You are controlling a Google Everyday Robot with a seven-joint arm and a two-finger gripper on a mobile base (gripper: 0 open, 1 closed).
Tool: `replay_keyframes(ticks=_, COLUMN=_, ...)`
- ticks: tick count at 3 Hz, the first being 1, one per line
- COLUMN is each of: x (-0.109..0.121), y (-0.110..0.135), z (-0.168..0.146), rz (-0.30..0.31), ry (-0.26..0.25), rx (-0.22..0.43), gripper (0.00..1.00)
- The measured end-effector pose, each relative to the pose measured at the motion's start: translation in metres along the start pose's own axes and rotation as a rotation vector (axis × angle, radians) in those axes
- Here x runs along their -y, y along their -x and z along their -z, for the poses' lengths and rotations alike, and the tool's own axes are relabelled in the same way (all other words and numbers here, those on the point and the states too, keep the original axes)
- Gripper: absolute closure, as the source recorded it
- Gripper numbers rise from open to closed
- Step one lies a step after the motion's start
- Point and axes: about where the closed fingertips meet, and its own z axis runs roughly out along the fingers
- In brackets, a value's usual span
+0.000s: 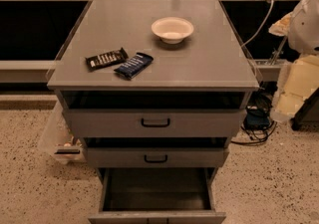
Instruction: Place rxbar blueberry into bottom drawer
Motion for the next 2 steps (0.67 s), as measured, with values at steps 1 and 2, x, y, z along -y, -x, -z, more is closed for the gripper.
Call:
replay_keyframes(ticks=1, x=0.000, y=0.000, z=0.000, rz=0.000, ry=0.000, rx=0.000, gripper=0.00)
replay_keyframes(ticks=2, x=0.014, y=0.022, z=-0.012, rz=0.035, ry=0.014, rx=0.059, gripper=0.00)
